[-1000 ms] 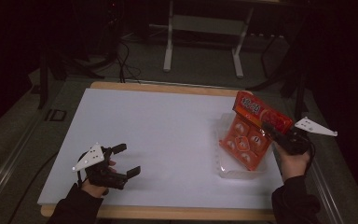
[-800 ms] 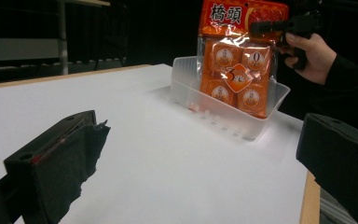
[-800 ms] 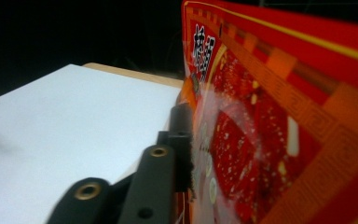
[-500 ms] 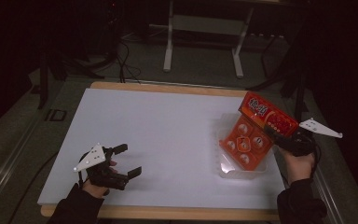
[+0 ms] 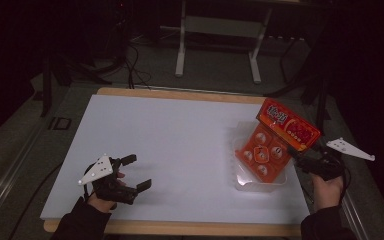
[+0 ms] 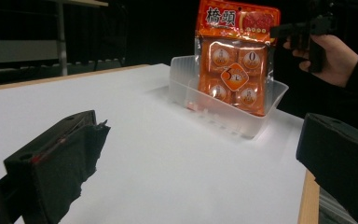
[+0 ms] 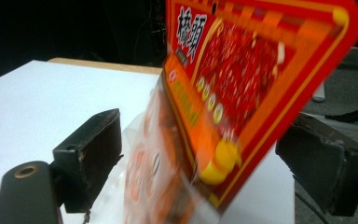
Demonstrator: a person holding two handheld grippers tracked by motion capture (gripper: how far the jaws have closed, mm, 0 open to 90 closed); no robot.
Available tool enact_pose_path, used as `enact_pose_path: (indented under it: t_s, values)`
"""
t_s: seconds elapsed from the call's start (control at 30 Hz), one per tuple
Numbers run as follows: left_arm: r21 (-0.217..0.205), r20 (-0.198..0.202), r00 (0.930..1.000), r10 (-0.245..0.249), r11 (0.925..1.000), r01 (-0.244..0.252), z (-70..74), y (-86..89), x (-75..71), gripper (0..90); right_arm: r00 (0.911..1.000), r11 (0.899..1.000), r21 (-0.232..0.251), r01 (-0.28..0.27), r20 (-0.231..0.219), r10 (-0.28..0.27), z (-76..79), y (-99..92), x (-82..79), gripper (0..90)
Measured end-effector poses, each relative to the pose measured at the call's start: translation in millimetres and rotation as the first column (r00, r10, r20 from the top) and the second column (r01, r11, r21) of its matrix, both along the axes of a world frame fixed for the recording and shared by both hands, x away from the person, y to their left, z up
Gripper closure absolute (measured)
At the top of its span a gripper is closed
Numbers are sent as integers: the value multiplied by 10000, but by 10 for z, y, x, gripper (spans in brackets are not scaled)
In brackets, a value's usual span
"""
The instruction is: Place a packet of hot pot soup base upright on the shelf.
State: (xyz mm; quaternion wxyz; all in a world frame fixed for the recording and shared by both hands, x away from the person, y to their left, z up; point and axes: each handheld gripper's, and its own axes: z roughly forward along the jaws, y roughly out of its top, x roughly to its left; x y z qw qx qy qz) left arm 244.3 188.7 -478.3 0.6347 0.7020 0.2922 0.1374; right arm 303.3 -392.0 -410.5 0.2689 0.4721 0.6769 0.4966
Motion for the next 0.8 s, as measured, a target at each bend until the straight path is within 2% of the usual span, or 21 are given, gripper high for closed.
enact_pose_path:
  t_s: [0.2, 0.4, 0.8]
  values:
    - [-9, 16, 10000, 1, 10000, -1, 4, 7, -2, 0, 9998, 9999, -20, 169, -107, -170, -42, 0, -191, 145]
    - [28, 17, 10000, -14, 10000, 14, 0, 2, -9, 0, 9993, 9988, -487, 33, -381, -52, -106, 70, -346, 147]
    - [54, 49, 10000, -30, 10000, 30, -1, 0, -18, 0, 9980, 9973, -425, -606, 134, 612, -54, 249, -640, 148]
